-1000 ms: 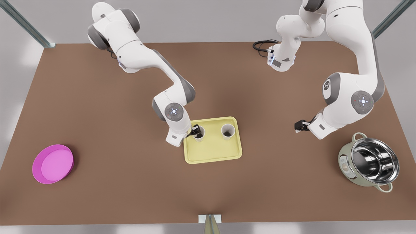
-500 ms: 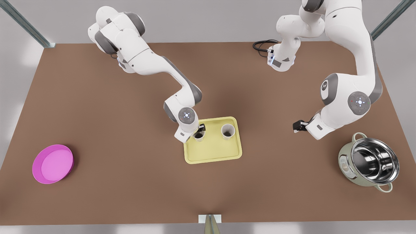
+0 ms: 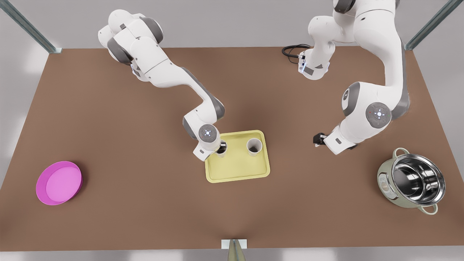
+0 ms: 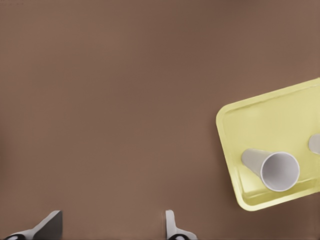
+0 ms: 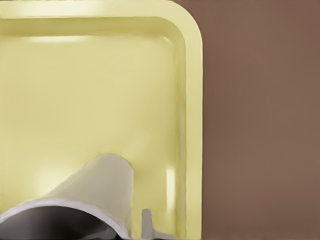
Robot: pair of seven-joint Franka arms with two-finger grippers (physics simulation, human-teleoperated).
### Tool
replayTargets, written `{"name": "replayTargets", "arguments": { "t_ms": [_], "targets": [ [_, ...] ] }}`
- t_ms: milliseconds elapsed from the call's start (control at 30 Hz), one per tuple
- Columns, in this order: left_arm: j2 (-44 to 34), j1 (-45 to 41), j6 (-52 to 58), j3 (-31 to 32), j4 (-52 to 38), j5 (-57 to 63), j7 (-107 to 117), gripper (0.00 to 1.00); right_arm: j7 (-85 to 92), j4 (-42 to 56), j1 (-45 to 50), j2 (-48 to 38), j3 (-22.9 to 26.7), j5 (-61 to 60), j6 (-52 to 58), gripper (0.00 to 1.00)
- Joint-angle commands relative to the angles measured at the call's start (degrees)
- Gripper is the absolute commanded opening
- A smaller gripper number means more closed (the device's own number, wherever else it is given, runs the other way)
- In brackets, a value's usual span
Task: Use the left arm to pick up the white IKEA cup from the tray and place it on the middle-left position; use the right arm to pick up the white IKEA cup from the tray and place it on the middle-right position
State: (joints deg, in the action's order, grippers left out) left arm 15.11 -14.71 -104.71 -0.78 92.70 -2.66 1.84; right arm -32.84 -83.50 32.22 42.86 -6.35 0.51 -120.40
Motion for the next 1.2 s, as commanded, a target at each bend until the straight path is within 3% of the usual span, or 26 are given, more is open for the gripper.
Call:
{"name": "replayTargets", "arguments": {
  "t_ms": [0, 33, 200, 267, 467, 567, 733, 767, 800, 933, 1067, 1167],
  "targets": [
    [1.2, -3.7, -2.2, 0.1, 0.1, -0.6, 17.8, 1.00, -4.2, 0.1, -0.7, -0.1, 0.0, 1.2, 0.3, 0.05],
    [1.9, -5.7, -3.4, 0.1, 0.4, -0.7, 21.0, 1.00, -4.2, 0.1, -0.7, -0.1, -0.1, 1.2, 0.3, 0.00],
    [5.5, -10.3, -7.9, 0.3, 1.1, -0.8, 30.4, 1.00, -1.1, 0.4, -8.7, -6.0, -0.3, -1.0, 1.0, 0.00],
    [5.6, -14.0, -13.6, 0.3, 4.9, -0.7, 36.9, 1.00, 11.6, 0.4, -18.2, -7.6, -0.3, -0.9, 1.1, 0.00],
    [11.3, -15.4, -18.0, 0.2, 1.8, 0.2, 36.8, 1.00, 54.8, 0.4, -41.8, -5.8, -0.1, -0.3, 0.5, 0.00],
    [18.6, -15.6, -21.2, 0.2, -4.3, 0.0, 37.0, 1.00, 60.0, 0.8, -44.7, -2.4, 0.5, 0.6, -1.5, 0.00],
    [20.8, -17.8, -24.6, 0.3, -2.4, 0.0, 37.8, 1.00, 59.7, 0.8, -44.7, -0.3, 0.5, -0.1, -5.4, 0.00],
    [20.5, -18.1, -24.6, 0.3, -0.4, 0.0, 37.8, 1.00, 59.1, 0.8, -44.7, -0.3, 0.5, -0.1, -5.4, 0.04],
    [19.2, -18.5, -24.3, 0.2, 1.6, 0.1, 37.6, 1.00, 59.5, 0.8, -44.7, -0.3, 0.5, -2.0, -5.4, 1.00],
    [14.5, -18.7, -24.1, 0.2, 7.7, 0.2, 37.1, 1.00, 59.8, 0.8, -44.8, -0.3, 0.5, -2.3, -5.4, 1.00],
    [15.7, -19.6, -25.6, 0.2, 8.6, 0.2, 37.6, 1.00, 59.0, 1.1, -44.7, -1.0, 0.5, -2.4, -5.0, 1.00],
    [18.6, -20.0, -29.3, 0.2, 8.6, 0.1, 37.8, 1.00, 43.0, 1.3, -43.8, -3.7, 0.1, -0.3, -4.8, 1.00]
  ]
}}
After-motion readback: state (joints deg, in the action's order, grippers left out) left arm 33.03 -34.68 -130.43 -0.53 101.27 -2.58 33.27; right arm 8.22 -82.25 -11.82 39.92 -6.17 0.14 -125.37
